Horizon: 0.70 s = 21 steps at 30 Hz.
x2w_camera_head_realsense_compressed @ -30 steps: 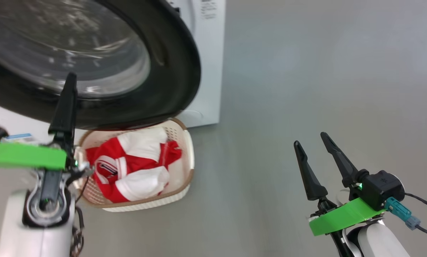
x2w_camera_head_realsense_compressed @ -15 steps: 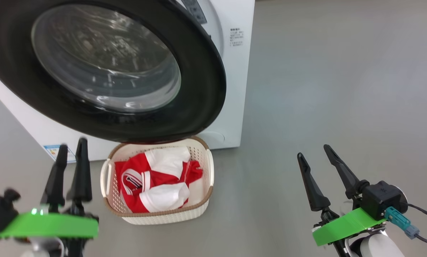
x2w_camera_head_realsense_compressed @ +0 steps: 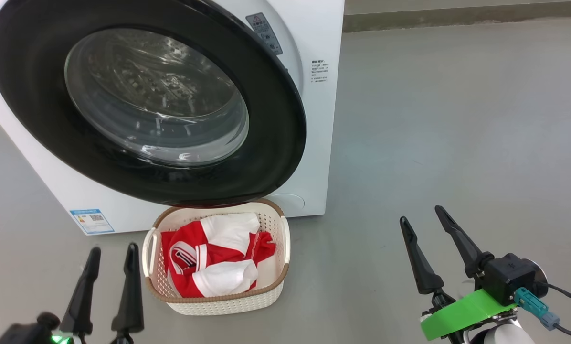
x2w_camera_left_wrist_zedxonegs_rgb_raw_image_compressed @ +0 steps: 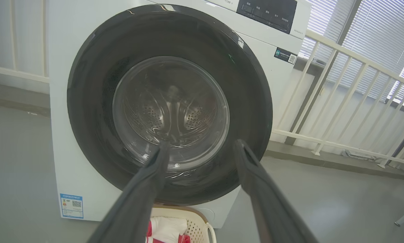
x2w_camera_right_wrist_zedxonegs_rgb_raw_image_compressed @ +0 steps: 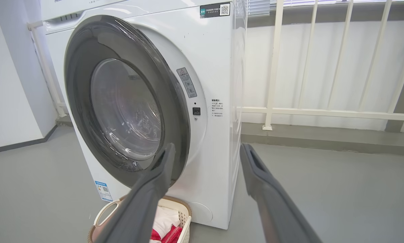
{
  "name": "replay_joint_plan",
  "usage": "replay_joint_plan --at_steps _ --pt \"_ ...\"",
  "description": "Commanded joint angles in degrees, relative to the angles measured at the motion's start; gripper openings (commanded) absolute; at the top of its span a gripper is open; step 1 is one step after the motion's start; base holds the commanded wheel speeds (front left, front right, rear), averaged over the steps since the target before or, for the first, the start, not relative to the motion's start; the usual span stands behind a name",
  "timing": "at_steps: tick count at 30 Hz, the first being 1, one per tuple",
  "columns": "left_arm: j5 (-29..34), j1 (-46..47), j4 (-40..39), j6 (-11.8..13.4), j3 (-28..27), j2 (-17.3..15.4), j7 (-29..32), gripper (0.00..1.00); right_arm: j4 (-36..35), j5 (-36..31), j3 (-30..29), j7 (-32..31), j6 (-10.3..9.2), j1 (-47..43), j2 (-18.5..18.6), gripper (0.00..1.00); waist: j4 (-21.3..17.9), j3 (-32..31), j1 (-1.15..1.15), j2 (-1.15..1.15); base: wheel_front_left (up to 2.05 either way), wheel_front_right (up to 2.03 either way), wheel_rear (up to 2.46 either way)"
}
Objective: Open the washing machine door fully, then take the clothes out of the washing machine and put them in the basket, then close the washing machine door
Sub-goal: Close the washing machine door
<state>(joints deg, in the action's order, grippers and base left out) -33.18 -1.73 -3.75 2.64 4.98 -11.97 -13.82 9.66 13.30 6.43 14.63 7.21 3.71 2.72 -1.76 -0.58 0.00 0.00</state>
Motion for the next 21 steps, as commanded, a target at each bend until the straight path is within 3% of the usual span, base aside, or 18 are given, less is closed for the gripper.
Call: replay_joint_plan --at_steps 1,11,21 --pt "2.47 0.46 -2.07 1.31 -1.75 -1.32 -0.79 1.0 -1.63 -0.6 1.02 0.37 0.28 0.52 0.16 1.0 0.04 0.02 0.0 0.0 0.0 0.0 0.0" --pt "12.26 -1.05 -1.6 4.68 -0.78 -1.13 -1.15 1.0 -2.07 -1.05 -0.76 0.37 0.28 -0.33 0.16 1.0 0.13 0.04 0.0 0.0 0.0 0.0 0.0" --pt "14.51 -2.16 -1.44 5.81 -3.19 0.76 -1.17 1.0 -1.45 -1.73 -2.67 0.37 0.28 -0.99 0.16 1.0 -0.22 0.02 0.0 0.0 0.0 0.0 0.0"
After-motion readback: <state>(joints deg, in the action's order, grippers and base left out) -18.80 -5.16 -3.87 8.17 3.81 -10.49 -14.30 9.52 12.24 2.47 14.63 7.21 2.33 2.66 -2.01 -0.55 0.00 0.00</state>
